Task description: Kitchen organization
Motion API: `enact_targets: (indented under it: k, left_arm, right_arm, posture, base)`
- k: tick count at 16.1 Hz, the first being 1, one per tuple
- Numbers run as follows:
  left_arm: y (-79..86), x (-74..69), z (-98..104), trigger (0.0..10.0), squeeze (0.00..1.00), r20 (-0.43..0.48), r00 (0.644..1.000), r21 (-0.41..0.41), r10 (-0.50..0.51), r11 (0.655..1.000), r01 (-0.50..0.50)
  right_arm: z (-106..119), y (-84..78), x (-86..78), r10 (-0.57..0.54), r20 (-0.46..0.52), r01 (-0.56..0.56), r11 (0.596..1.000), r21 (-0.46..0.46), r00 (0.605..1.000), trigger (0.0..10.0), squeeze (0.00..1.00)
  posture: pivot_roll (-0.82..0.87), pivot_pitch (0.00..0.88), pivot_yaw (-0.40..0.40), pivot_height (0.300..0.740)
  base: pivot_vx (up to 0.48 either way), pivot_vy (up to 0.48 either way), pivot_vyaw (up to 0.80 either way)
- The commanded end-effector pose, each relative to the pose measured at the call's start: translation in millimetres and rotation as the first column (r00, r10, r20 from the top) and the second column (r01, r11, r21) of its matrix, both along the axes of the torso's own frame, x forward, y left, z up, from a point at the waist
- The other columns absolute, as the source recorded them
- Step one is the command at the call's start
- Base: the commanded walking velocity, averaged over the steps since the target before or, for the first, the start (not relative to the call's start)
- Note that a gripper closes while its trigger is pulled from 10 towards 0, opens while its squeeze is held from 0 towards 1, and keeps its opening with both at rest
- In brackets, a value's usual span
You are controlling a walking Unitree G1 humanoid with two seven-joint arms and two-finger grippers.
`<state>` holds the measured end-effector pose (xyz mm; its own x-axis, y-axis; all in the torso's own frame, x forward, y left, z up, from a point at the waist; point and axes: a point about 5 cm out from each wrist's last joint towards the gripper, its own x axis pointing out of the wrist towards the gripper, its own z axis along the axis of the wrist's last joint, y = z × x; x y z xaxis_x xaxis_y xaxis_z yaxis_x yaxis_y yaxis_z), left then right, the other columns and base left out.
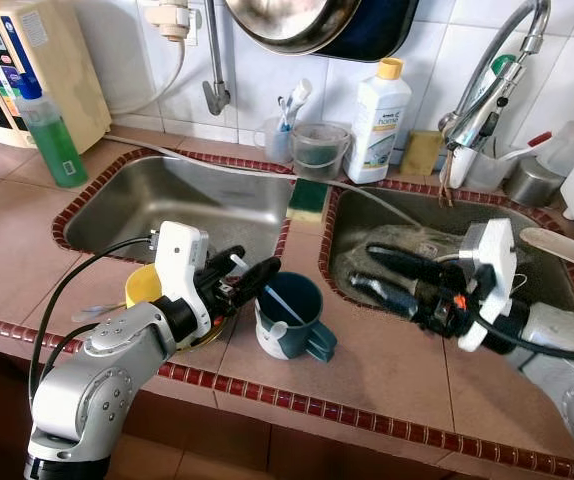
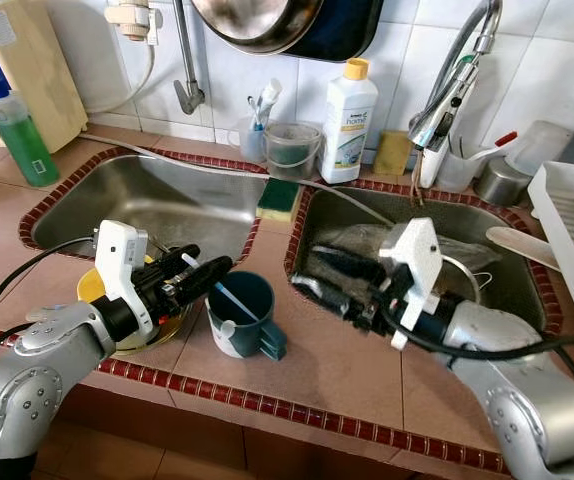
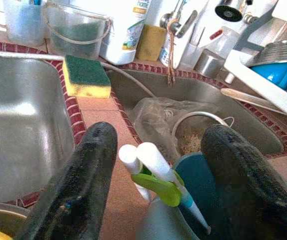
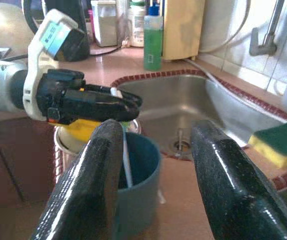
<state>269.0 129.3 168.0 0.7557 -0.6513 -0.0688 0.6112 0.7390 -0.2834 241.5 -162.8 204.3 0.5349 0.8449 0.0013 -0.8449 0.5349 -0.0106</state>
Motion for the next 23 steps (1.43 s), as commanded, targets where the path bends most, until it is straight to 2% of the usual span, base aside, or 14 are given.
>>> enact_targets:
  k: [1,13,23]
  left_arm:
    - [0.9,-1.5,1,0.0,0.0,0.01,1.0,0.005,-0.003,1.0,0.003]
    - [2.1,-1.4,10,0.0,0.0,0.036,0.999,0.002,-0.013,1.0,0.013]
    - [4.5,-0.4,17,0.0,0.0,0.058,0.998,-0.017,0.0,1.0,0.001]
  right_arm:
    - [4,0.0,-3.2,0.016,0.01,-0.016,1.0,-0.018,1.0,10.0,0.0]
    - [-5,-4.5,-4.3,-0.005,-0.024,0.004,0.999,-0.041,1.0,10.0,0.0]
    - [-3,-4.4,-0.7,-0.017,-0.012,0.016,0.999,-0.027,1.0,10.0,0.0]
  posture:
    - [-0.05,0.0,-0.033,0.74]
    - [-0.05,0.002,-0.029,0.74]
    - [-0.04,0.013,-0.037,0.74]
  base:
    - [0.0,0.0,0.0]
    - [0.0,0.0,0.0]
    - [0.0,0.0,0.0]
